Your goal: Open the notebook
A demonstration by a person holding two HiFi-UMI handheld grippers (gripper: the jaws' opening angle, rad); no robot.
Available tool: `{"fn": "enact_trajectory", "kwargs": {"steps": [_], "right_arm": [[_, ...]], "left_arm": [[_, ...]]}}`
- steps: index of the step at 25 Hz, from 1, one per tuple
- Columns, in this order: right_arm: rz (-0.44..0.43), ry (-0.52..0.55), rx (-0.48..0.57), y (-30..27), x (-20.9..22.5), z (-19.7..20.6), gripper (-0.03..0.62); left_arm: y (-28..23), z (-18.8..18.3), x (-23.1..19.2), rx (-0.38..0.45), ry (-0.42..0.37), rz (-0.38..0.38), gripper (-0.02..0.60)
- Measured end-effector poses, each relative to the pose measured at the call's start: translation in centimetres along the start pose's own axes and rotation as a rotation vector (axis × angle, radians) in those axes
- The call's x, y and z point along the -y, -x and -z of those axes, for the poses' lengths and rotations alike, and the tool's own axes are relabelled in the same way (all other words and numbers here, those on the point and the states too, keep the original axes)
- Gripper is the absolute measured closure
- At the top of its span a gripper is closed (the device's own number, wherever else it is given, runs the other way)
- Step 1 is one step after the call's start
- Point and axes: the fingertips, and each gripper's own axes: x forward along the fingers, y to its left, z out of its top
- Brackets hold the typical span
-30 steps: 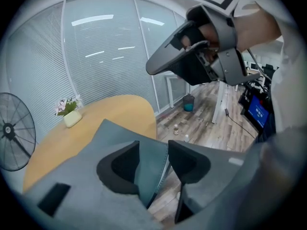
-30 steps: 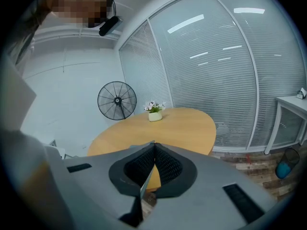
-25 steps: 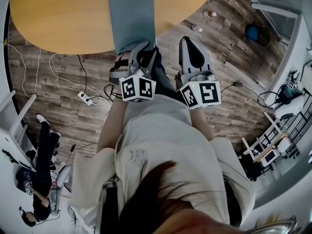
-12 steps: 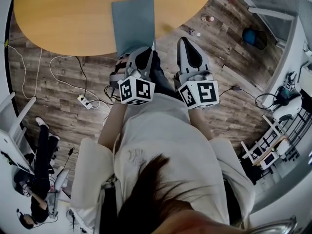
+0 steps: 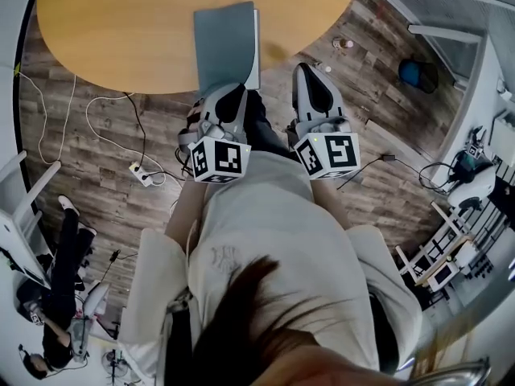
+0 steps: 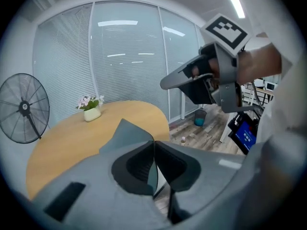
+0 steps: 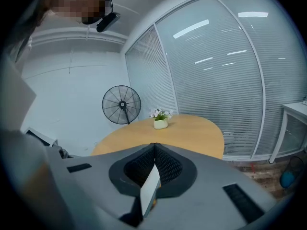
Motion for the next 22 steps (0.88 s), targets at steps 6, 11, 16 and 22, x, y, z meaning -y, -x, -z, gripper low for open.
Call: {"fn": "enact_trajectory", "kwargs": {"steps": [6, 11, 16, 22], "right_arm": [[-0.026, 0.023, 0.009, -0.4, -1.3, -0.6, 0.594], [-0.042, 0.036, 0.022, -0.8, -2.3, -1.0, 0.594], [-0.048, 0.045, 0.031, -0.7, -3.4, -1.2, 0.594], [-0.035, 0.050, 0.040, -0.5, -4.1, -1.4, 0.594]], "left_arm": [[2.7, -0.3, -2.3, 0.039, 0.067, -0.083, 0.555], [4.7, 0.1, -4.3, 0.059, 0.109, -0.144, 0.555], [6.8, 1.1, -6.3, 0.064, 0.146, -0.218, 0.555], [9.2, 2.7, -8.7, 0.057, 0.180, -0.284, 0.555]]}}
